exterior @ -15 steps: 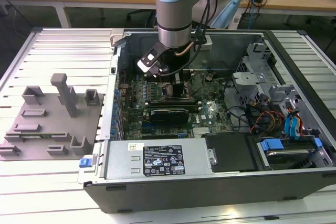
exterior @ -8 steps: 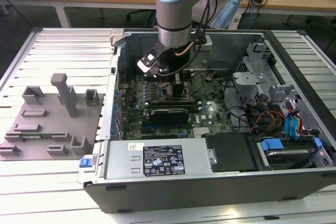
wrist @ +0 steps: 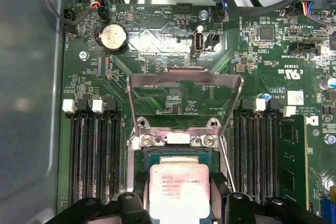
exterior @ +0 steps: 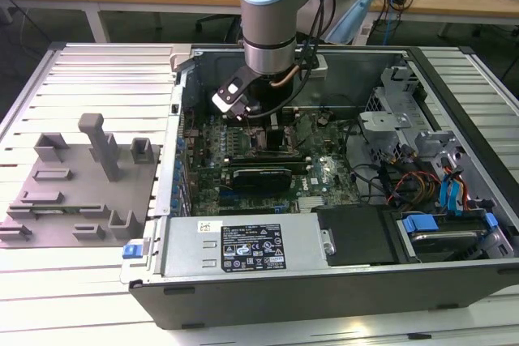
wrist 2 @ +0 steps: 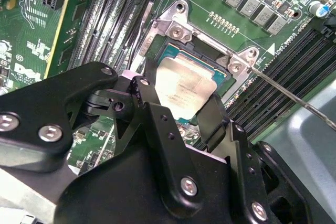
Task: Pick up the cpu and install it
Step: 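Place the cpu into insertion slot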
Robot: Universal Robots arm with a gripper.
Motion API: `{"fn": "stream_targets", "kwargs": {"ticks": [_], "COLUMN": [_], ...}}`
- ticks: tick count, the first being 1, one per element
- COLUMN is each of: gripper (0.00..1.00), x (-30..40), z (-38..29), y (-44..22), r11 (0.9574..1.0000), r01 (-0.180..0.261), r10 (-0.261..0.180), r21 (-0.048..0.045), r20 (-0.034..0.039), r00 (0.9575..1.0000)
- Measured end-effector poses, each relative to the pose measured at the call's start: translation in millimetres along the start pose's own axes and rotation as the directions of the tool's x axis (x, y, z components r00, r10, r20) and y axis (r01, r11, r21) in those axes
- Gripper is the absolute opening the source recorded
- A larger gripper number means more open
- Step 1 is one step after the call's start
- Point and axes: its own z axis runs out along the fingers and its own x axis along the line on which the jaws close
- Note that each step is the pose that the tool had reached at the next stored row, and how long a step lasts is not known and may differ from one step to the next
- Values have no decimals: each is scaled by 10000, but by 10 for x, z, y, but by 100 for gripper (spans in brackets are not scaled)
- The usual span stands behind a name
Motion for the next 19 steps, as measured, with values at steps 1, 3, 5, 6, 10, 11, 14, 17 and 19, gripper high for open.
{"fn": "stream_targets", "kwargs": {"ticks": [1, 3, 5, 6, 10, 11, 14, 17, 19], "gripper": [55, 55, 55, 55, 55, 55, 62, 62, 62], "x": [0, -1, -1, -1, -1, 5, 1, 0, 0], "z": [1, 1, 1, 1, 2, 11, 4, -44, -81], "y": [1, 8, 11, 11, 12, 16, 14, 18, 22], "r11": [10000, 10000, 10000, 10000, 10000, 10000, 10000, 10000, 10000], "r01": [-1, -2, 0, 0, 0, -2, -1, -2, -1], "r10": [1, 2, 0, 0, 0, 1, 1, 2, 1], "r21": [0, -1, 0, 0, -3, -24, -4, -4, -6], "r20": [1, 1, 2, 3, 4, -29, -4, -3, -6], "r00": [10000, 10000, 10000, 10000, 10000, 10000, 10000, 10000, 10000]}}
